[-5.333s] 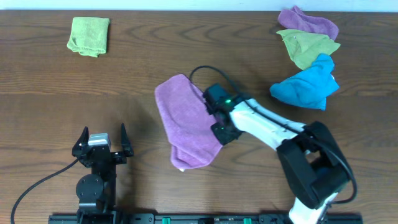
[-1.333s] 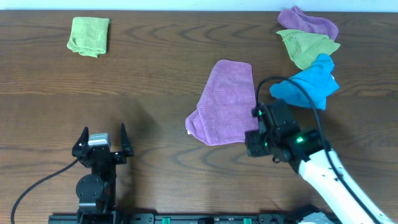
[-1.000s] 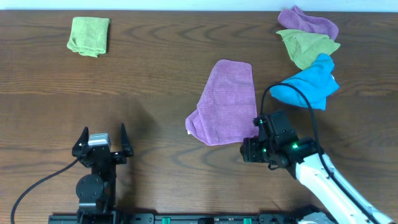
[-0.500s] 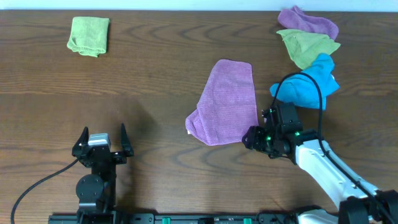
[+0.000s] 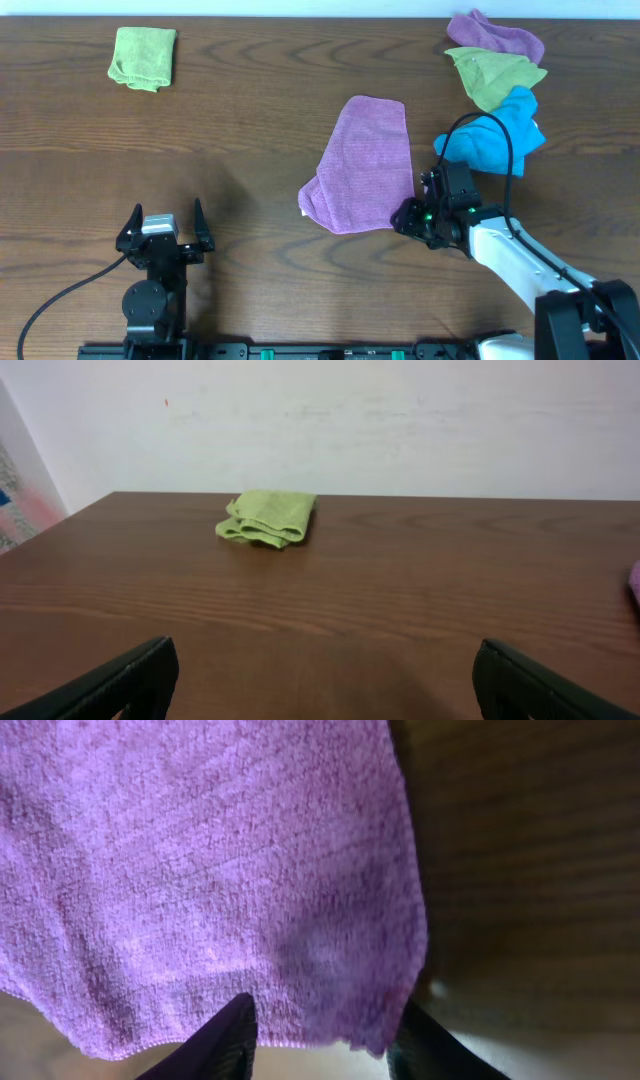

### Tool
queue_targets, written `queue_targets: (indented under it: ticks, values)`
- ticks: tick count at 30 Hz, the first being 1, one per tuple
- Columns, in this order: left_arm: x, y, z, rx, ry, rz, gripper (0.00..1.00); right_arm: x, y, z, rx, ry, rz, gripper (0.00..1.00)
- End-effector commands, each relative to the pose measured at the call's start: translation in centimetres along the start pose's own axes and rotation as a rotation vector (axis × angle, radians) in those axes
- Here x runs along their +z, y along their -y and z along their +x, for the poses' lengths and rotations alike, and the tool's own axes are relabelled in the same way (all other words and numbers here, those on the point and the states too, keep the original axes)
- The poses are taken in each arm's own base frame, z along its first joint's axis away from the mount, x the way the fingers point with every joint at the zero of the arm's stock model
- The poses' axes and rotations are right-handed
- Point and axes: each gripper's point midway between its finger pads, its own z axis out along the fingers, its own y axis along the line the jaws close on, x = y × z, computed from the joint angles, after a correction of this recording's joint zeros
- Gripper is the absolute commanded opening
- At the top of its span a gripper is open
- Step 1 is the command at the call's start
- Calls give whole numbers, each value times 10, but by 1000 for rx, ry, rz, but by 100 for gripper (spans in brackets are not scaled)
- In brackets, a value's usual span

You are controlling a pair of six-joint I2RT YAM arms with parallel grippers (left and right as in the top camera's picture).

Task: Fold the cloth

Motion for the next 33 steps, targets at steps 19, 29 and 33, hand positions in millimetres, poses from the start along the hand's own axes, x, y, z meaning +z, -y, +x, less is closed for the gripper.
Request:
queue_targets:
  ticks: [19, 29, 33]
  values:
    - [1, -8, 19, 18, -58, -45, 95, -199, -182, -157, -484, 534, -57, 2]
    - [1, -8, 19, 18, -58, -45, 95, -261, -157, -159, -502, 565, 215, 1]
    - [1, -8, 19, 18, -58, -45, 95, -271, -147, -167, -502, 601, 293, 1]
